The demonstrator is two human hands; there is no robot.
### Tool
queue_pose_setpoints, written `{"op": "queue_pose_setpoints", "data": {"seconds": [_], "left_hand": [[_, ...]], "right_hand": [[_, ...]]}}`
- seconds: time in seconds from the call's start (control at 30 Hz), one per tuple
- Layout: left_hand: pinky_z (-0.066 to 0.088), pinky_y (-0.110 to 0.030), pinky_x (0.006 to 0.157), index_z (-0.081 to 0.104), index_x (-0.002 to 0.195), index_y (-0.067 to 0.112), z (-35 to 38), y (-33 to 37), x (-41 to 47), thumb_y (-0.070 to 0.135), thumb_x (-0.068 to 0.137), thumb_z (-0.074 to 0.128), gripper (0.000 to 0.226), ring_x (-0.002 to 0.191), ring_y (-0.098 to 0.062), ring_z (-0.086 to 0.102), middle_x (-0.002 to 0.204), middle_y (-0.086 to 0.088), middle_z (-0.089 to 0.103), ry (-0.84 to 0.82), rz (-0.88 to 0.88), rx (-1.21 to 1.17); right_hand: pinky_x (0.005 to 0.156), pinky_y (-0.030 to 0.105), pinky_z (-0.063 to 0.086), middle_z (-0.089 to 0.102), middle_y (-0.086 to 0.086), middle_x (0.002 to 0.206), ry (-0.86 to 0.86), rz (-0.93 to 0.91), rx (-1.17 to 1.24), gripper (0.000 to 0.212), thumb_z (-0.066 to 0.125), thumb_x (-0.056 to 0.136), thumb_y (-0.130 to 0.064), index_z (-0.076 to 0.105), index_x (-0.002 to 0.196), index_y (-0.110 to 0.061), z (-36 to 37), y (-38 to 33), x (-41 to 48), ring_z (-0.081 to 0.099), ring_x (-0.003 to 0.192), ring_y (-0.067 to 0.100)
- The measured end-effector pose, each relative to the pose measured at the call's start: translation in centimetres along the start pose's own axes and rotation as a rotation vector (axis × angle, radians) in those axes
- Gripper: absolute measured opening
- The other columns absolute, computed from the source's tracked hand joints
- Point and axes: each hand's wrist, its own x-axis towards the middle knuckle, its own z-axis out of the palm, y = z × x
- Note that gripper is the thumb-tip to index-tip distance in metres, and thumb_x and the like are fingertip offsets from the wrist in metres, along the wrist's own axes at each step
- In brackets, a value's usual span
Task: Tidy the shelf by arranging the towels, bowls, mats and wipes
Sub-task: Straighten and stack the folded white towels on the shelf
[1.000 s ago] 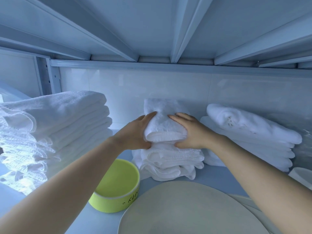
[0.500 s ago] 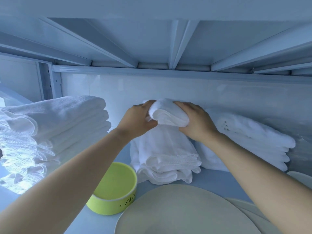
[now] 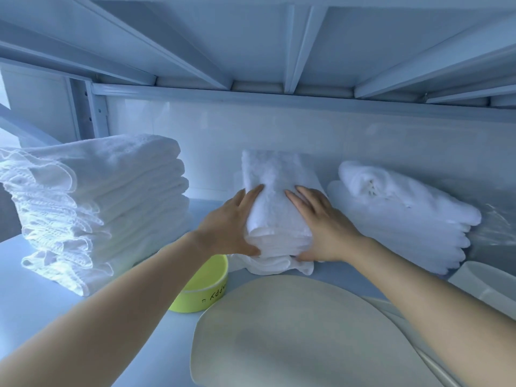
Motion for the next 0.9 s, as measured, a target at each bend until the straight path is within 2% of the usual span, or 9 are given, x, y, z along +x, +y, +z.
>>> {"op": "queue_pose_setpoints", "data": {"seconds": [0.1, 0.2, 0.27, 0.33, 0.43, 0.53, 0.6, 0.77, 0.9], "left_hand": [[0.046, -0.032, 0.076, 0.001, 0.145, 0.035, 0.6, -0.1, 0.3, 0.036, 0.050, 0.084, 0.126, 0.116, -0.020, 0.044, 0.136, 0.007, 0.029, 0.019, -0.001, -0.014], [0.044, -0.030, 0.067, 0.007, 0.147, 0.030, 0.2, -0.1, 1.1, 0.020, 0.059, 0.080, 0.114, 0.090, -0.021, 0.050, 0.131, 0.000, 0.037, 0.022, 0.034, 0.005], [0.047, -0.034, 0.066, 0.012, 0.146, 0.029, -0.4, -0.1, 1.8, 0.015, 0.064, 0.075, 0.104, 0.083, -0.027, 0.055, 0.129, -0.003, 0.042, 0.049, 0.053, 0.030], [0.047, -0.034, 0.071, 0.015, 0.146, 0.028, -1.1, -0.2, 2.5, 0.016, 0.068, 0.073, 0.098, 0.093, -0.034, 0.059, 0.133, -0.004, 0.042, 0.063, 0.062, 0.043], [0.043, -0.031, 0.075, 0.015, 0.146, 0.027, -2.1, -0.8, 3.7, 0.016, 0.070, 0.073, 0.096, 0.105, -0.035, 0.057, 0.140, -0.004, 0.040, 0.068, 0.066, 0.067], [0.045, -0.035, 0.081, 0.015, 0.146, 0.028, -3.1, -1.8, 4.0, 0.015, 0.070, 0.073, 0.096, 0.108, -0.035, 0.056, 0.143, -0.003, 0.039, 0.071, 0.044, 0.042], [0.044, -0.034, 0.078, 0.016, 0.146, 0.028, -3.1, -2.3, 3.5, 0.014, 0.071, 0.071, 0.094, 0.108, -0.035, 0.056, 0.143, -0.003, 0.039, 0.083, 0.014, 0.023], [0.044, -0.032, 0.070, 0.013, 0.146, 0.032, -1.2, -3.0, 1.0, 0.013, 0.070, 0.069, 0.097, 0.106, -0.028, 0.056, 0.143, 0.001, 0.037, 0.069, -0.001, -0.024], [0.043, -0.031, 0.068, 0.009, 0.146, 0.034, -1.1, -3.2, 0.2, 0.017, 0.067, 0.075, 0.105, 0.101, -0.028, 0.057, 0.144, 0.003, 0.032, 0.081, -0.021, -0.053]], "right_hand": [[0.100, 0.047, 0.038, -0.010, 0.000, 0.153, 0.045, 0.049, -0.079, 0.126, 0.072, 0.058, -0.057, -0.018, 0.142, -0.029, 0.9, -0.5, -0.2, 0.001, 0.141, 0.028], [0.101, 0.050, 0.035, -0.006, 0.003, 0.154, 0.089, 0.085, -0.067, 0.121, 0.070, 0.061, -0.051, -0.021, 0.138, -0.030, 1.4, -1.0, -0.3, 0.003, 0.141, 0.031], [0.098, 0.049, 0.040, 0.000, 0.002, 0.153, 0.105, 0.109, -0.070, 0.122, 0.070, 0.061, -0.047, -0.018, 0.142, -0.025, 1.4, -1.1, -0.1, 0.008, 0.140, 0.029], [0.095, 0.044, 0.044, 0.005, 0.000, 0.152, 0.106, 0.118, -0.046, 0.123, 0.073, 0.060, -0.044, -0.011, 0.146, -0.021, 0.8, -0.9, 0.3, 0.013, 0.139, 0.026], [0.094, 0.041, 0.045, 0.011, -0.003, 0.152, 0.129, 0.111, 0.044, 0.115, 0.072, 0.062, -0.040, -0.003, 0.148, -0.022, -0.5, -0.8, 1.0, 0.017, 0.138, 0.023], [0.093, 0.042, 0.046, 0.014, -0.005, 0.151, 0.167, 0.110, 0.089, 0.108, 0.070, 0.064, -0.039, 0.002, 0.147, -0.024, -0.9, -1.5, 1.9, 0.019, 0.137, 0.022], [0.094, 0.045, 0.046, 0.010, -0.004, 0.152, 0.151, 0.112, 0.063, 0.109, 0.069, 0.065, -0.042, -0.001, 0.147, -0.025, -0.7, -2.1, 2.2, 0.016, 0.138, 0.023], [0.103, 0.052, 0.036, -0.011, -0.006, 0.154, 0.011, 0.098, -0.015, 0.120, 0.072, 0.065, -0.050, -0.015, 0.145, -0.028, 0.5, -3.3, 1.9, -0.004, 0.143, 0.028], [0.105, 0.066, 0.016, -0.008, -0.002, 0.155, 0.046, 0.144, -0.124, 0.122, 0.069, 0.066, -0.061, -0.016, 0.145, -0.024, 0.5, -4.8, 2.1, -0.003, 0.143, 0.031]]}}
